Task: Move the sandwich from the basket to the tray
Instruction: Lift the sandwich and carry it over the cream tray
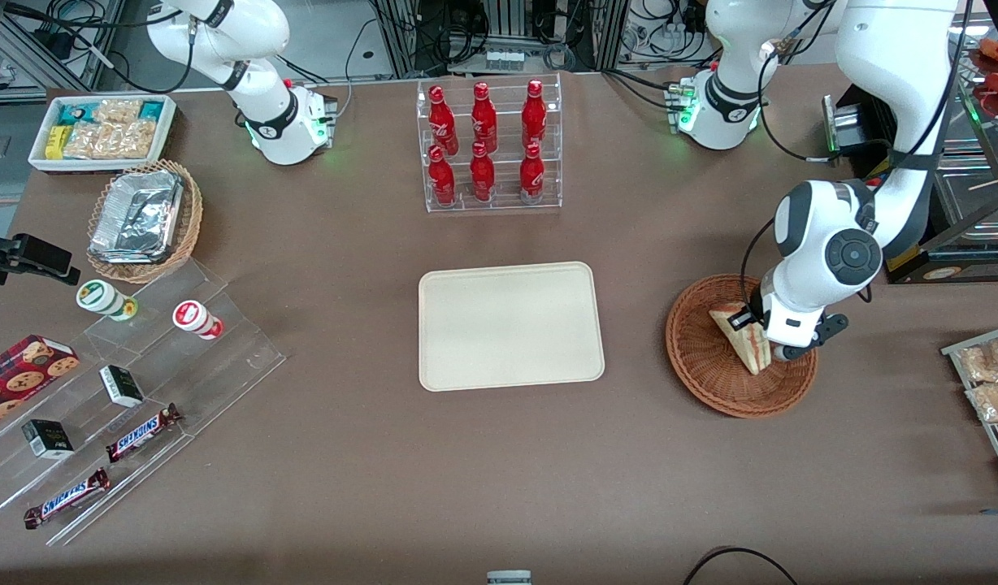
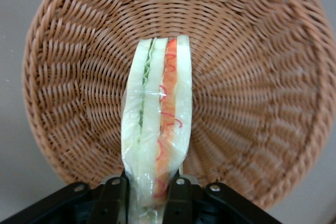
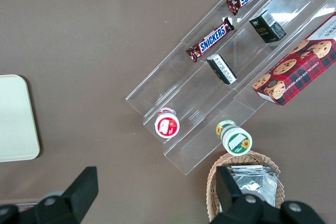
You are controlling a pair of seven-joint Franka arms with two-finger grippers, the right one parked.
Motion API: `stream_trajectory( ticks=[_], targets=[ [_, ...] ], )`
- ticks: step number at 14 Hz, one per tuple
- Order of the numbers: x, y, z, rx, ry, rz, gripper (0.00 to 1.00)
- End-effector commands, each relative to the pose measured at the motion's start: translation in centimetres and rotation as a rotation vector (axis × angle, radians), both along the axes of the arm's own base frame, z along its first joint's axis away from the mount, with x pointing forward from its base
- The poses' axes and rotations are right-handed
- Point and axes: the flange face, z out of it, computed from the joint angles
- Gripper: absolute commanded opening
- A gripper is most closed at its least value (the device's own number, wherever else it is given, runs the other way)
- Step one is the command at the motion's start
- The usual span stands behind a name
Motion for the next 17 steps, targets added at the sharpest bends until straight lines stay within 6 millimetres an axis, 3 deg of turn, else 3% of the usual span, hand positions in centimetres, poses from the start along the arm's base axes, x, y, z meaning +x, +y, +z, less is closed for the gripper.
stream_trajectory(
  ticks=[1,3,6,9,15,17],
  targets=[
    [1.9,-4.0,4.9,0.010,-0.010,-0.105,0.00],
    [3.5,-6.1,6.9,-0.003,0.010,-0.192,0.00],
    [4.7,-13.0,6.9,-0.011,0.025,-0.296,0.00],
    [4.4,-19.8,6.5,-0.032,0.010,-0.367,0.00],
    [2.6,-33.0,2.7,-0.038,-0.004,-0.321,0.00],
    [1.3,-36.2,1.6,-0.038,-0.005,-0.310,0.00]
  ],
)
